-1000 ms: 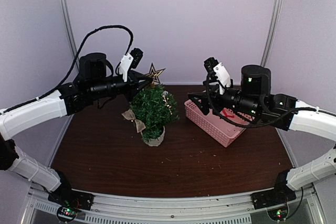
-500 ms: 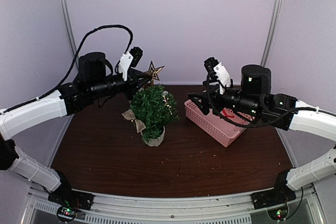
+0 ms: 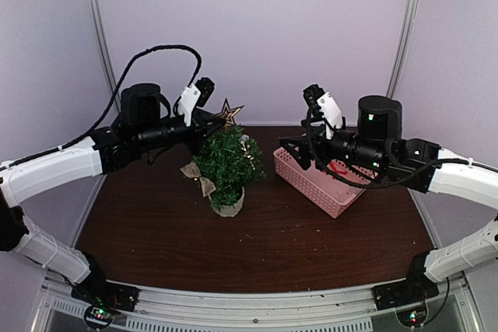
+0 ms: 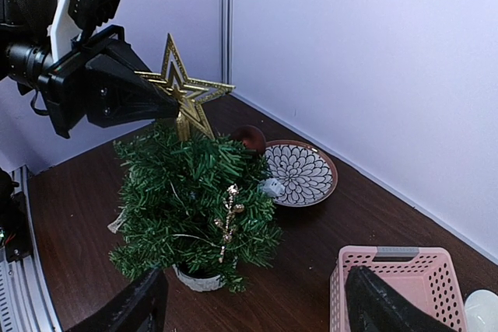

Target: Decorate the small christmas tree

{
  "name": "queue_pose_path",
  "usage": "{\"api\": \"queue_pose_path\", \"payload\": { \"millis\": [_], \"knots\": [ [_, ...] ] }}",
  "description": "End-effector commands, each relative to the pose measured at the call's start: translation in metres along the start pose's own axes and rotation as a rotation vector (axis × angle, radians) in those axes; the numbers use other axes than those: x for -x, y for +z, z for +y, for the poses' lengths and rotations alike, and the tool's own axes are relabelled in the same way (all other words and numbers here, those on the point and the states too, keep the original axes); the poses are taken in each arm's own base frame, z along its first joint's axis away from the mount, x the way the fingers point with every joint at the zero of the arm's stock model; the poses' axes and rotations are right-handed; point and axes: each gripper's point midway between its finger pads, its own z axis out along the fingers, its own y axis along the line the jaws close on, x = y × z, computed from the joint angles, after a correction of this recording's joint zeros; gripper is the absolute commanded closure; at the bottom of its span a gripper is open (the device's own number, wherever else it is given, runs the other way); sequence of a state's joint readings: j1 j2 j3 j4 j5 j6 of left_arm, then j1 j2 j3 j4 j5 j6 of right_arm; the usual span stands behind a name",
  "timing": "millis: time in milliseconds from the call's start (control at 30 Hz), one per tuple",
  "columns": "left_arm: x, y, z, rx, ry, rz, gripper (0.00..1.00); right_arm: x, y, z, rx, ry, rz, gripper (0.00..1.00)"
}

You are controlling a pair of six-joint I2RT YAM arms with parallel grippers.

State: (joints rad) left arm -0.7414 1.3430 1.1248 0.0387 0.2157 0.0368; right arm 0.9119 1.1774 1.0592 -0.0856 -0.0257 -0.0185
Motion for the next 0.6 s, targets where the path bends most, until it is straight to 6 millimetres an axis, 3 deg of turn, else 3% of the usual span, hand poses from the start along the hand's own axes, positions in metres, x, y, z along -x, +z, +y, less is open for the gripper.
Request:
{"api": "queue_pose_path", "payload": {
  "millis": [0,400,567],
  "knots": [
    [0.008,-0.002,0.006,0.030,0.035,-0.042,1.00,0.002,-0.003,0.000,0.008,0.016,-0.015,0.18],
    [0.036,-0.008,0.008,0.034,0.069,-0.104,1.00,0.003,0.000,0.002,0.019,0.016,-0.013,0.18],
    [0.033,-0.005,0.009,0.041,0.074,-0.092,1.00,0.003,0.000,0.002,0.019,0.015,-0.013,0.18]
  ]
}}
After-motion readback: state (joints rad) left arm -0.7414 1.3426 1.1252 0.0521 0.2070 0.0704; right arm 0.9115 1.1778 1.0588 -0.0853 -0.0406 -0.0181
